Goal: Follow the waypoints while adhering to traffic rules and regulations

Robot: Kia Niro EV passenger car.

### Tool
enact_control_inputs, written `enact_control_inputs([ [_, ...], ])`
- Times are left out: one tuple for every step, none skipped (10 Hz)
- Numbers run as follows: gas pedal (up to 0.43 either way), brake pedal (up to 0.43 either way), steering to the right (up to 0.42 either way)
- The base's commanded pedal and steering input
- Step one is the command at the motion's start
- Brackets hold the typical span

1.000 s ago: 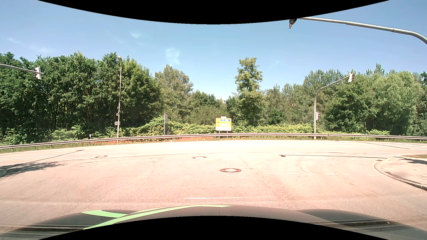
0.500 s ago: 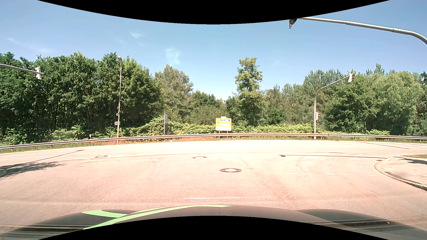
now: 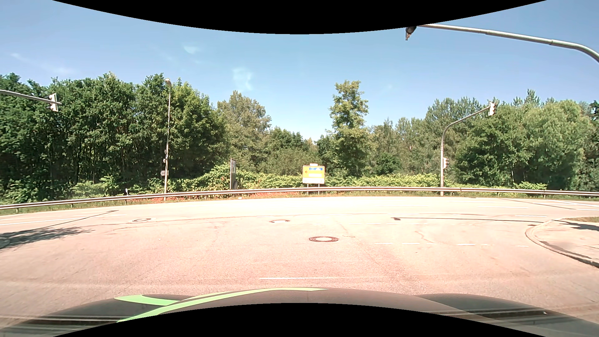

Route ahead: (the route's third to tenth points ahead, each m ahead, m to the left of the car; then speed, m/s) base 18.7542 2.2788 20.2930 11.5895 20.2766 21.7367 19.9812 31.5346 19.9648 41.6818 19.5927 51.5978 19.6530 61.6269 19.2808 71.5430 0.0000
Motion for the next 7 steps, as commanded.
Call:
enact_control_inputs([
  [0.0, 0.36, -0.024],
  [0.0, 0.36, -0.024],
  [0.0, 0.366, -0.024],
  [0.0, 0.36, -0.024],
  [0.0, 0.36, -0.024],
  [0.0, 0.36, -0.024],
  [0.0, 0.36, -0.024],
])
